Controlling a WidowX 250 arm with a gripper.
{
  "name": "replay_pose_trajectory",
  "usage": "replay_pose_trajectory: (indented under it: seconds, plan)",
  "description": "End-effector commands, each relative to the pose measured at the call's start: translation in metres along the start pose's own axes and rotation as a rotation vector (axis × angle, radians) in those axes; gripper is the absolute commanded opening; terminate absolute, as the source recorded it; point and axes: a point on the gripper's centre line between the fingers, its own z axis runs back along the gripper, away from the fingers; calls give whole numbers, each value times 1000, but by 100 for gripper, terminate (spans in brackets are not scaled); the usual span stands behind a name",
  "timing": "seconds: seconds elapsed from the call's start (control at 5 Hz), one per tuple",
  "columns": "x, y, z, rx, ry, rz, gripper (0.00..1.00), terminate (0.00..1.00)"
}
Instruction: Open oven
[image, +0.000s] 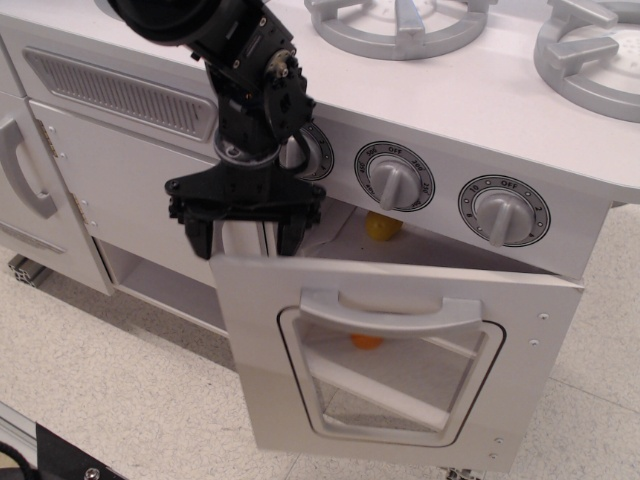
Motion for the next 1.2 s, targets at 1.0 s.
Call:
replay_pose_trajectory:
  seconds: [1.0]
  plan:
    - [-110,-63,26,-206,201,-8,100,0]
